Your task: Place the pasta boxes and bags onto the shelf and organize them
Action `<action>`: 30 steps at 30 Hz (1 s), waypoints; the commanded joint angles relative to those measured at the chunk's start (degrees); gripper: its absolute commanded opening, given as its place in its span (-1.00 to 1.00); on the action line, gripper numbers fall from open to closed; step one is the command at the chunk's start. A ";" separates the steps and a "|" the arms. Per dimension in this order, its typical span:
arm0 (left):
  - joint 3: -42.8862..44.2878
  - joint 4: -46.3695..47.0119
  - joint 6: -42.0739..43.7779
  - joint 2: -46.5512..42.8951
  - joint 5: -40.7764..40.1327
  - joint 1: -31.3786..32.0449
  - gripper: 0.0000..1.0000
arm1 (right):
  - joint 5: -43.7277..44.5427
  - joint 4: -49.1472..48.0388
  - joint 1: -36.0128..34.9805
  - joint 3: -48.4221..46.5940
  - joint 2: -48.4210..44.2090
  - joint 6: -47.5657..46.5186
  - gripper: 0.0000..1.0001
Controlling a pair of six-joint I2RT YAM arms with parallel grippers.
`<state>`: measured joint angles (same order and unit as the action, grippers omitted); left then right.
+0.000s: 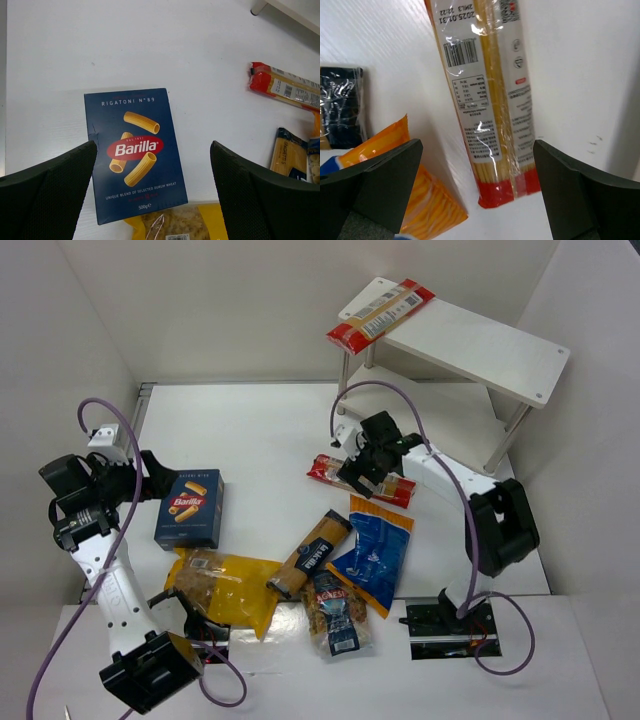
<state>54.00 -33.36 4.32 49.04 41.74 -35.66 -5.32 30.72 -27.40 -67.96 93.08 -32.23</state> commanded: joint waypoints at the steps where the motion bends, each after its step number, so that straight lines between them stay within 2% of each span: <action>1: 0.06 2.08 0.34 -0.61 0.36 0.06 0.98 | -4.26 -2.16 1.64 -2.87 3.86 -3.97 1.00; 14: 0.06 2.60 0.34 -0.61 0.36 0.06 0.98 | -7.69 -2.16 5.16 -6.03 12.02 -6.97 1.00; 21: 0.06 3.12 0.34 -0.61 0.36 0.06 0.98 | -9.53 1.53 6.30 -10.43 18.27 -8.03 1.00; 30: 0.06 3.13 0.34 -0.61 0.89 0.06 0.98 | -10.06 3.65 6.83 -12.54 21.00 -8.03 1.00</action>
<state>54.00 -32.10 4.32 49.01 41.65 -35.66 -14.33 33.08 -20.99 -77.76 113.38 -39.42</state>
